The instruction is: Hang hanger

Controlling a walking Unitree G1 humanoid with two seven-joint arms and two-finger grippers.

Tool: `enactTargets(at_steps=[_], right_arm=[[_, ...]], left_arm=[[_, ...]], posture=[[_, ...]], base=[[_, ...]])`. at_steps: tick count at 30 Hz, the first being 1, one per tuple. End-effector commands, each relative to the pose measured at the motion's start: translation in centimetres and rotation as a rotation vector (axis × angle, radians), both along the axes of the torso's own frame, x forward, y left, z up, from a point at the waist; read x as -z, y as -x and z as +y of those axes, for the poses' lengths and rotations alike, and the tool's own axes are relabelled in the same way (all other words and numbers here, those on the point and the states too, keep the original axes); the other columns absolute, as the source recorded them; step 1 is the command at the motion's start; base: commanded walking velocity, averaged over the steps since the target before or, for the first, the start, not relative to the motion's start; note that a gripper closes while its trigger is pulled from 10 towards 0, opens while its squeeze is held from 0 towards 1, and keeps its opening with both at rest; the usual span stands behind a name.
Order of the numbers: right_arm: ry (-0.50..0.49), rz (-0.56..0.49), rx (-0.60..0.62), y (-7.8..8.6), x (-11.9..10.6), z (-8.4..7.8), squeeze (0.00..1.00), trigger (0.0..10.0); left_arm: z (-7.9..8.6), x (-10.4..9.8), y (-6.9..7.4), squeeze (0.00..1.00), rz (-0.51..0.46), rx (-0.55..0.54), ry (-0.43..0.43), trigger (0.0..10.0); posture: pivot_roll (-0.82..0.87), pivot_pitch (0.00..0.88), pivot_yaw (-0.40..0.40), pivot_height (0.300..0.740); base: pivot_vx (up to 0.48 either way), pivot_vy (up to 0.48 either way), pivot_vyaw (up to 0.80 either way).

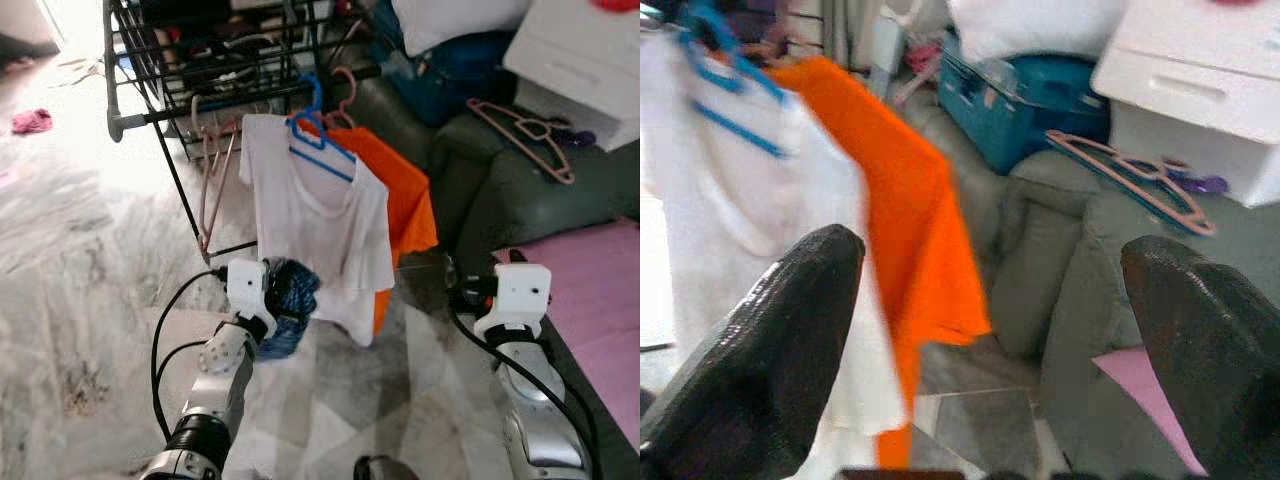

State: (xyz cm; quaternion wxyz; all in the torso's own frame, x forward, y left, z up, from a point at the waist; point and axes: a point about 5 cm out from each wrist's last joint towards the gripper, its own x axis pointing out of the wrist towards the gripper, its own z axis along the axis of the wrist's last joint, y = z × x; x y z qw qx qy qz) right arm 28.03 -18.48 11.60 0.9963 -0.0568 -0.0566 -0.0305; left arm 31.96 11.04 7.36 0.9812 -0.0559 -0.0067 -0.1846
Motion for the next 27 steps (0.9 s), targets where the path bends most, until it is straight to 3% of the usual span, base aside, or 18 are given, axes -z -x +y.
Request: enactTargets(at_steps=[1, 15, 27], right_arm=[[-0.012, 0.001, -0.03, 0.1, 0.01, 1.02, 0.0, 10.0], [-0.014, 0.007, -0.028, 0.41, 0.23, 1.09, 0.0, 10.0], [-0.003, 0.011, -0.046, 0.38, 0.31, 1.3, 0.0, 10.0]], left_arm=[[1.26, 0.64, 0.37, 0.0, 0.021, -0.024, -0.017, 10.0], [1.19, 0.7, 0.38, 0.0, 0.019, -0.023, -0.05, 10.0], [1.43, 0.52, 0.42, 0.0, -0.003, -0.043, -0.059, 10.0]], posture=[[-0.03, 0.183, 0.003, 0.74], [-0.04, 0.178, 0.011, 0.74], [-0.03, 0.17, 0.003, 0.74]], base=[[0.0, 0.48, 0.0], [0.0, 0.464, 0.0], [0.0, 0.0, 0.0]])
